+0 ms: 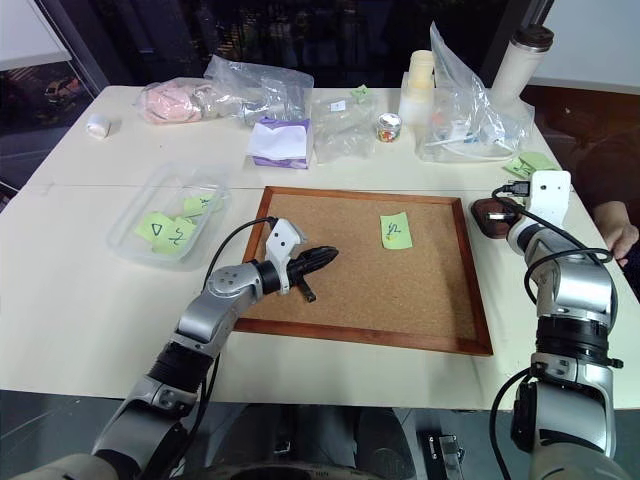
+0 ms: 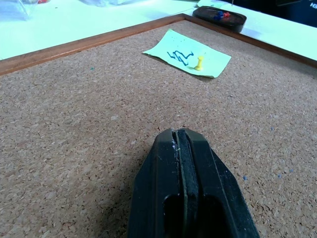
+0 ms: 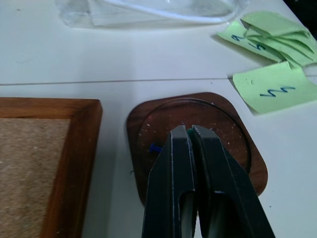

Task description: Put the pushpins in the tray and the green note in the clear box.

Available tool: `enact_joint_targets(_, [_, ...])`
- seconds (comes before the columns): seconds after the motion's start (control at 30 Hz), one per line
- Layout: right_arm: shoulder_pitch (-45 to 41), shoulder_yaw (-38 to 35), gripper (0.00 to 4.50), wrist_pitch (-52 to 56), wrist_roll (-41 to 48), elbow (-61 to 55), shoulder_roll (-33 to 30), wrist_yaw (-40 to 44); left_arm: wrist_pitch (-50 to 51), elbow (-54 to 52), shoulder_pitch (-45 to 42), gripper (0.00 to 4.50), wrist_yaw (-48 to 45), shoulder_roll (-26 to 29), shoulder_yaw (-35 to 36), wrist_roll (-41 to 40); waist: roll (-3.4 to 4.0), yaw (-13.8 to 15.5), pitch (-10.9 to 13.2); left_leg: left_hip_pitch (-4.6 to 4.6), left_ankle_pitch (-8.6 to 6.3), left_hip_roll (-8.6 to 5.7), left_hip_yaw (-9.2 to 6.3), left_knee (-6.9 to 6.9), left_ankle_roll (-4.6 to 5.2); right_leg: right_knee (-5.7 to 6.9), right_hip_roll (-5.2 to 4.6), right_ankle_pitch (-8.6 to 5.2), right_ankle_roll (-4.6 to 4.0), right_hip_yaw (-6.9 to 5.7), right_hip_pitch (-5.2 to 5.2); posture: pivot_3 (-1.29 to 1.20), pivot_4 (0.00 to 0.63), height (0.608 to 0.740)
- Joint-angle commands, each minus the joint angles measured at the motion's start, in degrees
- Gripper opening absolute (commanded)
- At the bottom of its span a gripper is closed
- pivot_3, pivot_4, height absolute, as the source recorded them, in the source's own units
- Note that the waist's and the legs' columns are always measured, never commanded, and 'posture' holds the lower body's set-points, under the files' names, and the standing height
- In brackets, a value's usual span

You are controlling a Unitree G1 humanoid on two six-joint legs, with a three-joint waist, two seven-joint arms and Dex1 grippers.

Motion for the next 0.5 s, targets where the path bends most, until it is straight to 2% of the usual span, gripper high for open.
enact_joint_targets(0.03, [-1.1,-1.5,1.37,-1.8,-0.1,-0.3,-0.7,-0.5,0.8,1.6,1.2,0.00,0.7,0.6,0.2,0.9,0.00,0.0,0.0,0.00,0.00,0.00,0.00,0.00,0.00,0.00,0.00,0.00,0.00,0.00,0.00,0.00,0.150,0.740])
enact_joint_targets(0.17, [-0.5,-1.6,3.49,-2.6,0.0,0.0,-1.0,-0.2,0.6,1.8,0.9,0.00,0.7,0.5,0.2,1.0,0.00,0.0,0.0,0.00,0.00,0.01,0.00,0.00,0.00,0.00,0.00,0.00,0.00,0.00,-0.01,0.00,0.150,0.740])
enact_joint_targets(0.23, [-0.1,-1.5,4.34,-2.7,0.1,-0.4,-1.1,0.1,0.6,1.8,0.8,0.00,0.7,0.5,0.2,1.0,0.00,0.0,0.0,0.00,0.00,0.01,0.00,0.00,0.00,0.00,0.00,0.00,0.00,0.00,0.00,0.00,0.150,0.740])
enact_joint_targets(0.4, [0.9,-1.0,4.43,-2.2,1.0,-3.0,-1.2,1.9,0.6,1.7,1.0,0.00,0.6,0.5,0.1,1.0,0.00,0.0,0.0,0.00,0.00,0.01,0.00,0.00,0.00,0.00,0.00,0.00,0.00,0.00,0.00,0.00,0.150,0.740])
enact_joint_targets(0.5, [2.7,0.6,4.43,-0.1,4.0,-8.8,-0.7,6.9,0.6,1.7,1.0,0.00,0.5,0.5,0.1,0.9,0.00,0.0,0.0,0.00,0.00,0.01,0.00,0.00,0.00,0.00,0.00,0.00,0.00,0.00,0.00,0.00,0.150,0.740])
